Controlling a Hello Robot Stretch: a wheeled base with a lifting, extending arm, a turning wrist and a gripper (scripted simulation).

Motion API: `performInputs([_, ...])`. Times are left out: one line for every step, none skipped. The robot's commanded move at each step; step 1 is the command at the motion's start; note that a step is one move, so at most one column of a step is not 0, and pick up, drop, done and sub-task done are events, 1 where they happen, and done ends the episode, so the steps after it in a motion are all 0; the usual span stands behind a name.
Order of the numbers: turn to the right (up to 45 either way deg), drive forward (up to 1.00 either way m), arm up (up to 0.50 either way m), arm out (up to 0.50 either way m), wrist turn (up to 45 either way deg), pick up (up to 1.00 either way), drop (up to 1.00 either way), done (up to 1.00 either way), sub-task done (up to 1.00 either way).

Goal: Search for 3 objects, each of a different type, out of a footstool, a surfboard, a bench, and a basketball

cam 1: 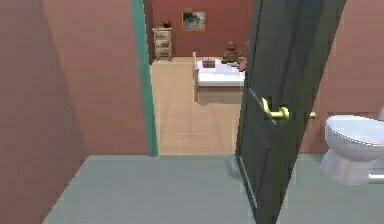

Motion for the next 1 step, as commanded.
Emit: performInputs([0.0, 1.0, 0.0, 0.0, 0.0, 0.0, 0.0, 0.0, 0.0])
